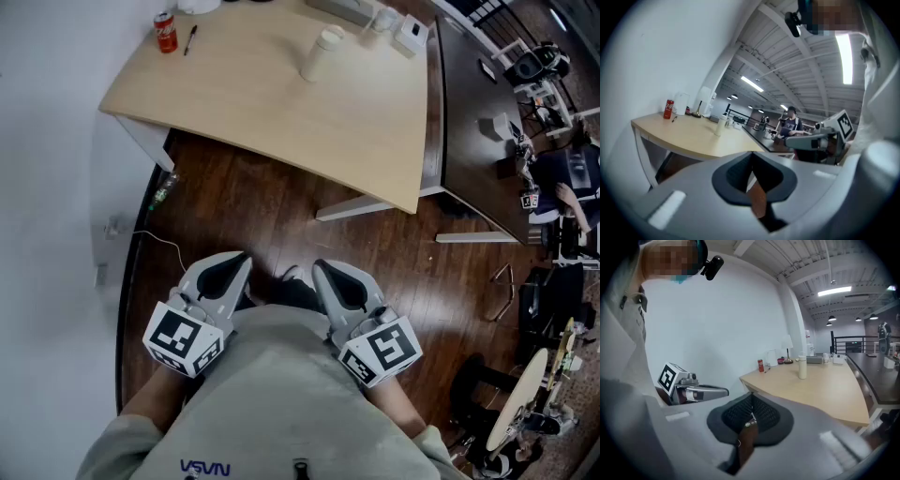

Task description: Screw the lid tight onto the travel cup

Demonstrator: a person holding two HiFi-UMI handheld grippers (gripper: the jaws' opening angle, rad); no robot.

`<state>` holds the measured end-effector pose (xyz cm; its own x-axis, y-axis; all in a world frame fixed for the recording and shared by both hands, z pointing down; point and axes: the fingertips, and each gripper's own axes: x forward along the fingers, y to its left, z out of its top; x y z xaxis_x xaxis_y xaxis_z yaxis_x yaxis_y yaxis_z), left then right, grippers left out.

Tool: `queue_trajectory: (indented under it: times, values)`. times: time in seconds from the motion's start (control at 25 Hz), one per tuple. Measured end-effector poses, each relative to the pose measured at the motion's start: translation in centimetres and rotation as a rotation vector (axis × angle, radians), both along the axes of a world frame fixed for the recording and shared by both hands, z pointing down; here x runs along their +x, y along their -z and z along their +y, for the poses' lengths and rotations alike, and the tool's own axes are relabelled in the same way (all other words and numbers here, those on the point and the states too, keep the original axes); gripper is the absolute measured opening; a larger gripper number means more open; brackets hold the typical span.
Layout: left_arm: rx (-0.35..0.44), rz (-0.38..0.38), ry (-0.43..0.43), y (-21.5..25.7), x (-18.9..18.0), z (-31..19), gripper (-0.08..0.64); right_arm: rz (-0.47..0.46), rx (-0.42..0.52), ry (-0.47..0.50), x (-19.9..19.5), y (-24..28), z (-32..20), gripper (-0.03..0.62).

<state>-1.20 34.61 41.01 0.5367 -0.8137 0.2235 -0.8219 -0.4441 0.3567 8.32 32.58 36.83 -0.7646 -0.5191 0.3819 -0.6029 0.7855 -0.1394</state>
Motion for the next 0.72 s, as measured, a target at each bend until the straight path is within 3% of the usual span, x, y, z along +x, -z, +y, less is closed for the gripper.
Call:
queue_trajectory:
  times: [0.44, 0.72]
  values:
    - [-0.027, -0.023, 0.061, -0.3, -1.4, -3.3, 0.003, -0.041, -0.011, -0.012, -0.4, -0.8, -5.6, -0.002]
    - [-0.021, -0.061, 0.071, 0.5, -1.3, -11.2, 0.003, -0.084, -0.014, -0.019, 0.4, -0.8, -14.1, -0.002]
